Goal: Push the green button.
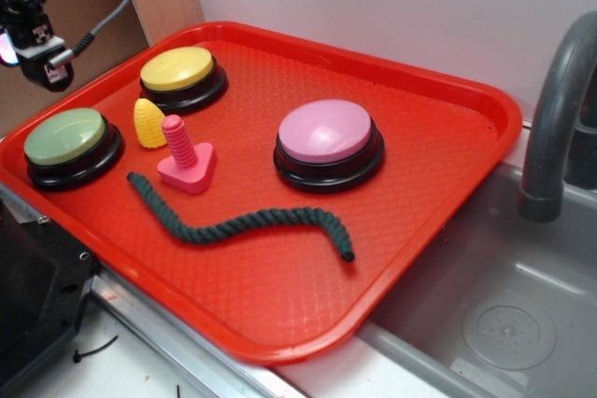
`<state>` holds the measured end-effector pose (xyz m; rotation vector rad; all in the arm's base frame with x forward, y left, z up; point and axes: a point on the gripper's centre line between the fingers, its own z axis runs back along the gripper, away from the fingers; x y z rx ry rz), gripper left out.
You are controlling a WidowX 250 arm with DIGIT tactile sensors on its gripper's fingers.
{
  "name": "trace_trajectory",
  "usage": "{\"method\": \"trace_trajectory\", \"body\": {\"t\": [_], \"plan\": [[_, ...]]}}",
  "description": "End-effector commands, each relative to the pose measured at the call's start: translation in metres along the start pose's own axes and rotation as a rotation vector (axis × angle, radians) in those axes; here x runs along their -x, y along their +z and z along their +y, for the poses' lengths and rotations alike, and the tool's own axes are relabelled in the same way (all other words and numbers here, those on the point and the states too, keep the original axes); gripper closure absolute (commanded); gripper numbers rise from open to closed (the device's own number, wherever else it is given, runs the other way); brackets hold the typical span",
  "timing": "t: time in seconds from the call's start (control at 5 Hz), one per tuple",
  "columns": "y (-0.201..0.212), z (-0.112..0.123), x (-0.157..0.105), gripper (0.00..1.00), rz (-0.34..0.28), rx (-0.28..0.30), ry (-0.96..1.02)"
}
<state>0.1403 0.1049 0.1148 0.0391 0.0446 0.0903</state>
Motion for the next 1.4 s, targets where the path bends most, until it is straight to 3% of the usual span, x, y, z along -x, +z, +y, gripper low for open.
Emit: {"method": "trace_trajectory", "body": {"t": [0.0, 0.6, 1.0, 1.2], "plan": [[0.025, 0.006, -0.004, 0.00, -0.036, -0.035, 0.032], [0.043, -0.001, -0.007, 0.00, -0.032, -0.034, 0.040], [0.057, -0.001, -0.005, 0.00, -0.093, -0.031, 0.045], [0.054, 0.003, -0.003, 0.00, -0.112, 0.007, 0.061]]}}
